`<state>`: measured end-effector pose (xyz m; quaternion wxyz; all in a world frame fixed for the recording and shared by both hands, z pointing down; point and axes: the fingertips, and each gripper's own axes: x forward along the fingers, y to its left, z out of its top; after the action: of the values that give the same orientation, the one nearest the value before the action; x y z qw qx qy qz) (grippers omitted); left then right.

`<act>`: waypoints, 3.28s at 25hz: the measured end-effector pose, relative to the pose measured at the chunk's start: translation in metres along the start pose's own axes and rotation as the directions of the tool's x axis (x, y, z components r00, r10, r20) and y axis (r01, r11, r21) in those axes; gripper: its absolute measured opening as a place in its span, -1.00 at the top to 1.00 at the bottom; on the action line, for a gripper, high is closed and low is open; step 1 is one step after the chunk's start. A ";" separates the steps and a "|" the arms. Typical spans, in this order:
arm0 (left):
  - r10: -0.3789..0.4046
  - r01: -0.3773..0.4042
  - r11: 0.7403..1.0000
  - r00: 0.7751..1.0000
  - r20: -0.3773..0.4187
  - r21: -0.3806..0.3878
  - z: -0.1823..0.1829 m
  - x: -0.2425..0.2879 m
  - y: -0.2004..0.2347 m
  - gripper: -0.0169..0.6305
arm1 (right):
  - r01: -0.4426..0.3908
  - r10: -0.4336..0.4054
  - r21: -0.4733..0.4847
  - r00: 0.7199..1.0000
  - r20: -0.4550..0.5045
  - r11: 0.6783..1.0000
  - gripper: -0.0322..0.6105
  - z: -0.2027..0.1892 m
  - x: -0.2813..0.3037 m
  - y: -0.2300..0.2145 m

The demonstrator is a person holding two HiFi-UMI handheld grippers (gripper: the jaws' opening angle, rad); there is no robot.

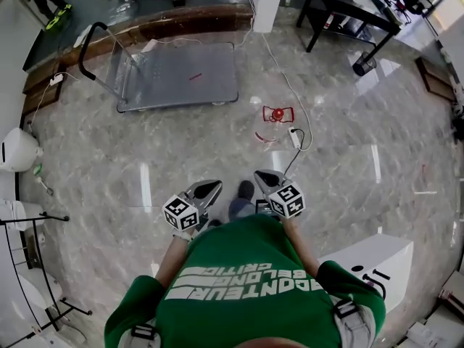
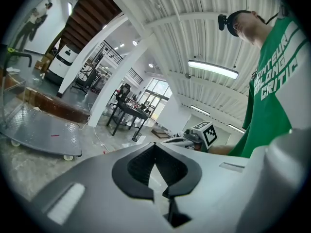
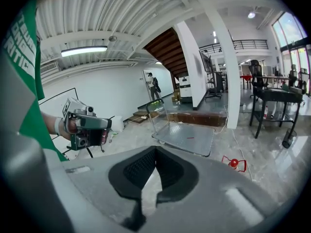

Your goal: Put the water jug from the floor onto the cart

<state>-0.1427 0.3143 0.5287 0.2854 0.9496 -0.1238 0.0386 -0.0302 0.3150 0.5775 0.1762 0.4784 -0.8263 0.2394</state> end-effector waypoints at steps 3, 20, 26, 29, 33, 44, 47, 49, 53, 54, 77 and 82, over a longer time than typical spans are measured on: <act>0.020 -0.020 1.000 1.000 -0.001 0.001 0.013 0.019 0.007 0.92 | -0.015 0.015 0.003 1.000 0.000 1.000 0.92 0.013 0.003 -0.024; 0.081 -0.081 0.997 0.997 -0.003 -0.008 0.044 0.114 0.026 0.92 | -0.035 0.036 -0.011 0.999 0.018 0.999 0.92 0.051 0.004 -0.152; 0.053 -0.053 0.999 0.998 -0.039 -0.010 0.046 0.126 0.031 0.92 | -0.022 0.022 0.041 1.000 0.004 0.999 0.92 0.036 0.001 -0.154; 0.022 -0.023 1.000 0.998 -0.054 -0.005 0.048 0.135 0.037 0.92 | 0.002 -0.002 0.075 1.000 -0.001 0.997 0.92 0.027 0.001 -0.157; -0.024 0.024 1.000 0.998 -0.058 -0.008 0.056 0.148 0.052 0.92 | 0.041 -0.041 0.097 0.999 0.000 0.994 0.92 0.030 0.004 -0.165; -0.091 0.091 0.996 0.996 -0.023 0.006 0.109 0.145 0.114 0.92 | 0.091 -0.093 0.068 0.995 0.022 0.994 0.92 0.095 0.063 -0.171; -0.109 0.110 0.994 0.994 -0.016 0.014 0.119 0.140 0.132 0.92 | 0.086 -0.087 0.042 0.996 0.013 0.995 0.92 0.105 0.082 -0.163; -0.111 0.111 0.994 0.994 -0.011 0.016 0.124 0.133 0.148 0.92 | 0.083 -0.083 0.030 0.997 -0.002 0.996 0.92 0.107 0.093 -0.156; -0.089 0.089 0.996 0.996 0.006 0.008 0.140 0.119 0.179 0.92 | 0.109 -0.108 0.054 0.994 -0.030 0.993 0.92 0.107 0.098 -0.153; -0.084 0.084 0.996 0.996 0.012 0.006 0.142 0.117 0.184 0.92 | 0.120 -0.117 0.064 0.992 -0.036 0.991 0.92 0.105 0.096 -0.154; -0.074 0.074 0.997 0.997 -0.025 -0.009 0.161 0.129 0.239 0.92 | 0.164 -0.164 0.065 0.986 -0.016 0.984 0.92 0.145 0.139 -0.219; -0.142 0.142 0.990 0.987 -0.073 0.001 0.169 0.168 0.237 0.92 | 0.211 -0.208 0.106 0.977 -0.039 0.972 0.92 0.132 0.124 -0.247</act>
<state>-0.0405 -0.0055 0.5383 0.2890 0.9548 -0.0452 0.0529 0.1183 0.0466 0.5893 0.1855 0.5684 -0.7544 0.2709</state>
